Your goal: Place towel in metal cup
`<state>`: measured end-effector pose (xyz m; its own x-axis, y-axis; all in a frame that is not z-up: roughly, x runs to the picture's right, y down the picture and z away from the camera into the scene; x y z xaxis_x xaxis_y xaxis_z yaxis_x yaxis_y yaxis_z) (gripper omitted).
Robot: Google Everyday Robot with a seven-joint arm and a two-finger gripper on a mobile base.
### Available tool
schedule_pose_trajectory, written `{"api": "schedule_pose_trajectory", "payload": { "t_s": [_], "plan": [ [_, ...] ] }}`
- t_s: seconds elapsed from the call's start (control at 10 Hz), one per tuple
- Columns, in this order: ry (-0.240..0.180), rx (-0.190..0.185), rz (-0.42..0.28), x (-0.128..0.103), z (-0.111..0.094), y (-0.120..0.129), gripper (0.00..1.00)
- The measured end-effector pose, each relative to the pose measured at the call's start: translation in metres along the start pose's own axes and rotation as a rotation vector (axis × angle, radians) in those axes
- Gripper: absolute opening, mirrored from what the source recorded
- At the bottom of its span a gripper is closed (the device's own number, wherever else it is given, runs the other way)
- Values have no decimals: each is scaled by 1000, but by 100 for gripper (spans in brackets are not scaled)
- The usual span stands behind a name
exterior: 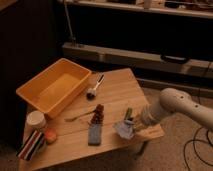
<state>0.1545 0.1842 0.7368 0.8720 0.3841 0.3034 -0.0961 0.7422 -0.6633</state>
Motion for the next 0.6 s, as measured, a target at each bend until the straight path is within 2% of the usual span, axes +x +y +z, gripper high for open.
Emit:
{"api": "schedule_pose_trajectory", "payload": {
  "t_s": [0.3,0.6],
  "plan": [
    [10,-17,-1,-1,4,-1,0],
    [0,-25,16,-1,4,-3,23]
  ]
}}
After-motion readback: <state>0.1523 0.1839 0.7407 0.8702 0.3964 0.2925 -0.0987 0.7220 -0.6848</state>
